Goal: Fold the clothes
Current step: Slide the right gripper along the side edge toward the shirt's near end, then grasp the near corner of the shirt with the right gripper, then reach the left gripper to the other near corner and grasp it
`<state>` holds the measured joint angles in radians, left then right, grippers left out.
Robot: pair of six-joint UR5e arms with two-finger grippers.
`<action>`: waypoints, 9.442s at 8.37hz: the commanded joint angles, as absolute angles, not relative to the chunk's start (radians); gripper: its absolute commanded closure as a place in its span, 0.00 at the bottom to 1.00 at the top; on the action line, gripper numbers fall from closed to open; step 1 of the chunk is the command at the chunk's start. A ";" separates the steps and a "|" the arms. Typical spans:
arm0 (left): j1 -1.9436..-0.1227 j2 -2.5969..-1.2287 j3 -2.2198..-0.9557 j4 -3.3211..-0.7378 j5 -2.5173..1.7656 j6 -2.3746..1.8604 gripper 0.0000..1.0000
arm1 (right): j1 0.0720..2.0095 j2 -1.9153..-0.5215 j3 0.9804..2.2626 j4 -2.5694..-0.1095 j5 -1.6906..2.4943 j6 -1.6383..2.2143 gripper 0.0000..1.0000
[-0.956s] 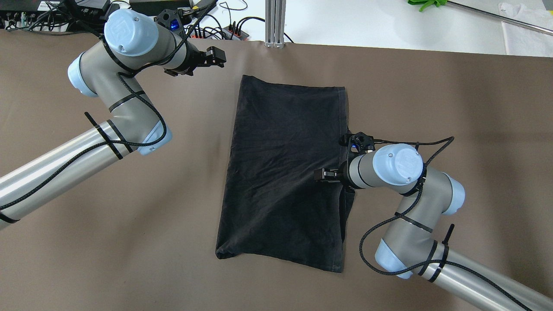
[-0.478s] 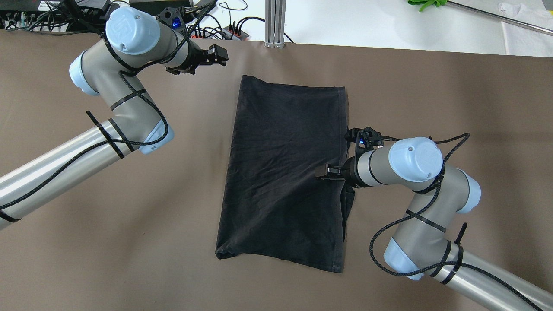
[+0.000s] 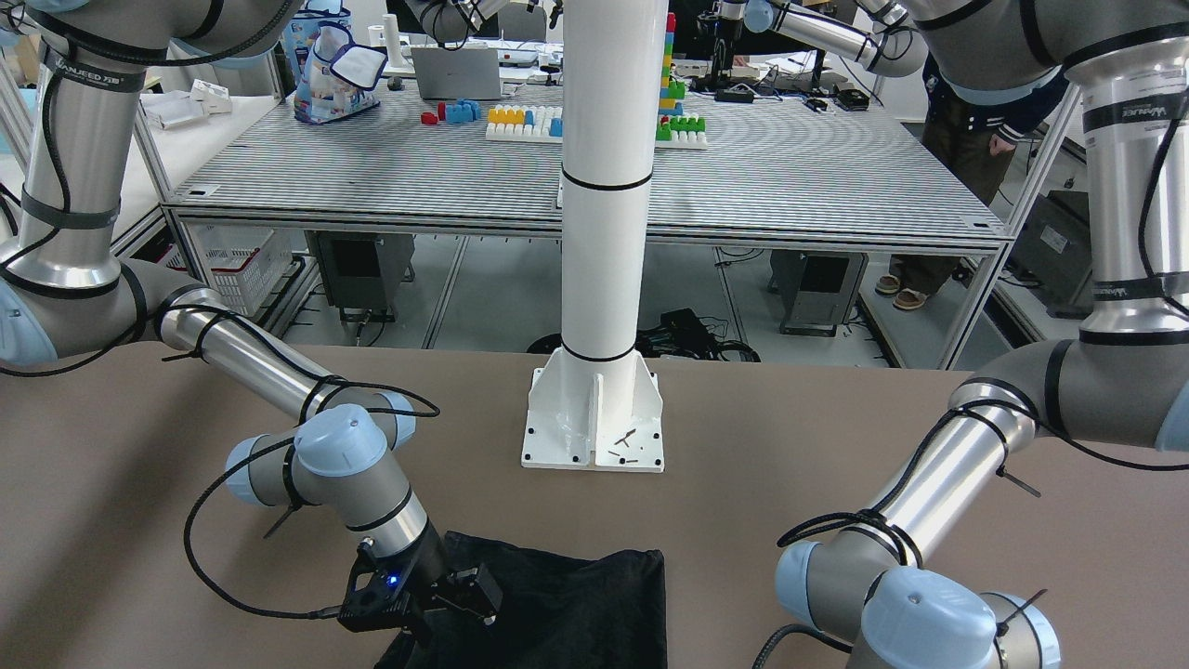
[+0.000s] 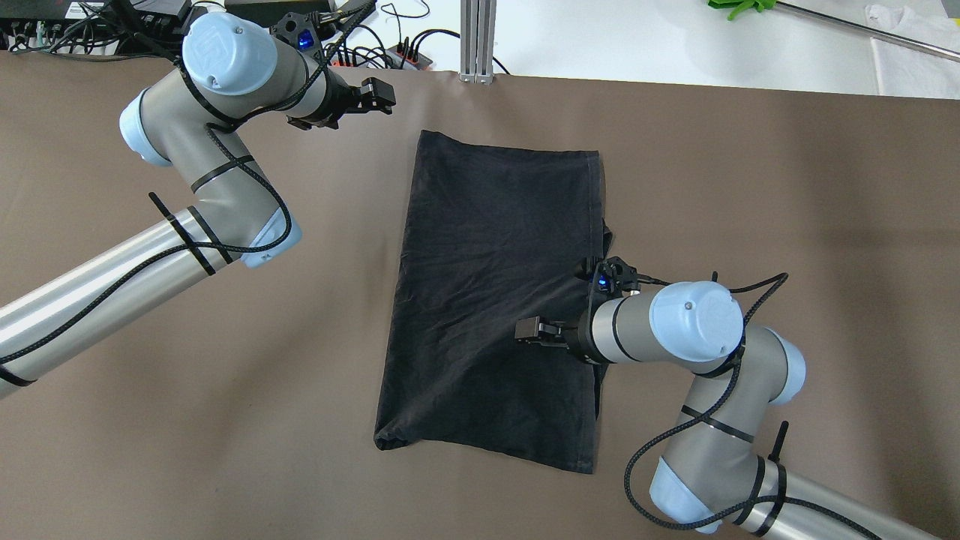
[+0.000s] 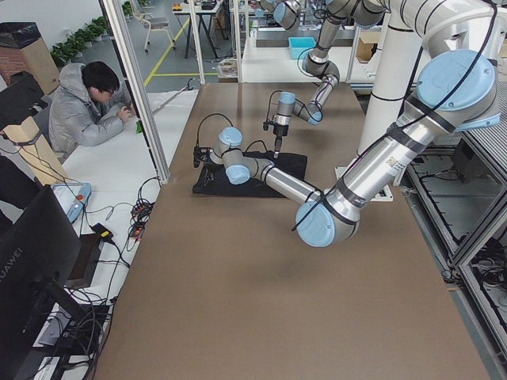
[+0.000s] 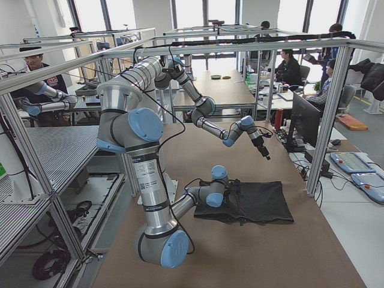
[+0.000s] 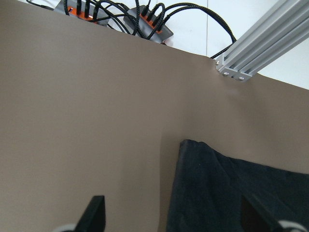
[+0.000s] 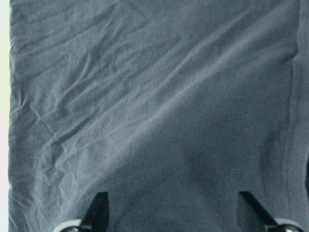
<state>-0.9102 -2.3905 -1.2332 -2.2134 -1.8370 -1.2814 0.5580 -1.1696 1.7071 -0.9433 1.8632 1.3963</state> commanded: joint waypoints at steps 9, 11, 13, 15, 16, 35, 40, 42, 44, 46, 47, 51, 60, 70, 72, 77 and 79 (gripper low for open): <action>-0.877 -2.393 -1.239 -2.212 -1.782 -1.285 0.00 | 0.543 -1.226 1.669 -0.905 1.804 1.387 0.06; -0.877 -2.395 -1.239 -2.212 -1.782 -1.284 0.00 | 0.541 -1.246 1.672 -0.869 1.810 1.391 0.06; -0.877 -2.399 -1.241 -2.212 -1.781 -1.284 0.00 | 0.543 -1.247 1.729 -0.879 1.815 1.405 0.06; -0.877 -2.399 -1.241 -2.212 -1.781 -1.284 0.00 | 0.535 -1.293 1.779 -0.868 1.807 1.501 0.06; -0.877 -2.399 -1.241 -2.212 -1.781 -1.284 0.00 | 0.528 -1.314 1.804 -0.865 1.801 1.661 0.06; -0.879 -2.398 -1.246 -2.212 -1.764 -1.284 0.00 | 0.293 -1.232 1.755 -0.882 1.566 1.773 1.00; -0.877 -2.395 -1.240 -2.212 -1.766 -1.275 0.00 | 0.314 -1.226 1.756 -0.903 1.572 1.761 1.00; -0.877 -2.396 -1.235 -2.212 -1.766 -1.270 0.00 | 0.351 -1.230 1.761 -0.904 1.609 1.749 0.29; -0.877 -2.396 -1.235 -2.212 -1.766 -1.269 0.00 | 0.444 -1.239 1.778 -0.940 1.771 1.705 0.06; -0.877 -2.396 -1.235 -2.212 -1.766 -1.269 0.00 | 0.469 -1.294 1.833 -0.945 1.815 1.609 0.06; -0.877 -2.396 -1.236 -2.212 -1.766 -1.270 0.00 | 0.469 -1.313 1.845 -0.945 1.819 1.577 0.06; -0.877 -2.396 -1.236 -2.212 -1.766 -1.270 0.00 | 0.450 -1.318 1.832 -0.945 1.798 1.575 0.06; -0.877 -2.398 -1.235 -2.212 -1.766 -1.269 0.00 | 0.420 -1.269 1.740 -0.934 1.746 1.585 0.94; -0.757 -2.193 -1.585 -2.212 -1.842 -1.641 0.00 | 0.433 -1.284 1.805 -0.930 1.764 1.598 1.00; -0.630 -2.099 -1.742 -2.207 -1.754 -1.742 0.00 | 0.434 -1.289 1.815 -0.930 1.763 1.595 1.00; -0.310 -1.939 -1.801 -2.227 -1.480 -1.784 0.00 | 0.448 -1.287 1.815 -0.928 1.755 1.559 1.00; -0.292 -1.934 -1.802 -2.233 -1.470 -1.787 0.00 | 0.448 -1.287 1.815 -0.928 1.752 1.559 1.00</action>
<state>-0.3215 -1.9531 -1.8006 -2.2250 -1.4875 -1.7855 0.4472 -1.2871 1.8146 -0.9281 1.7549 1.5587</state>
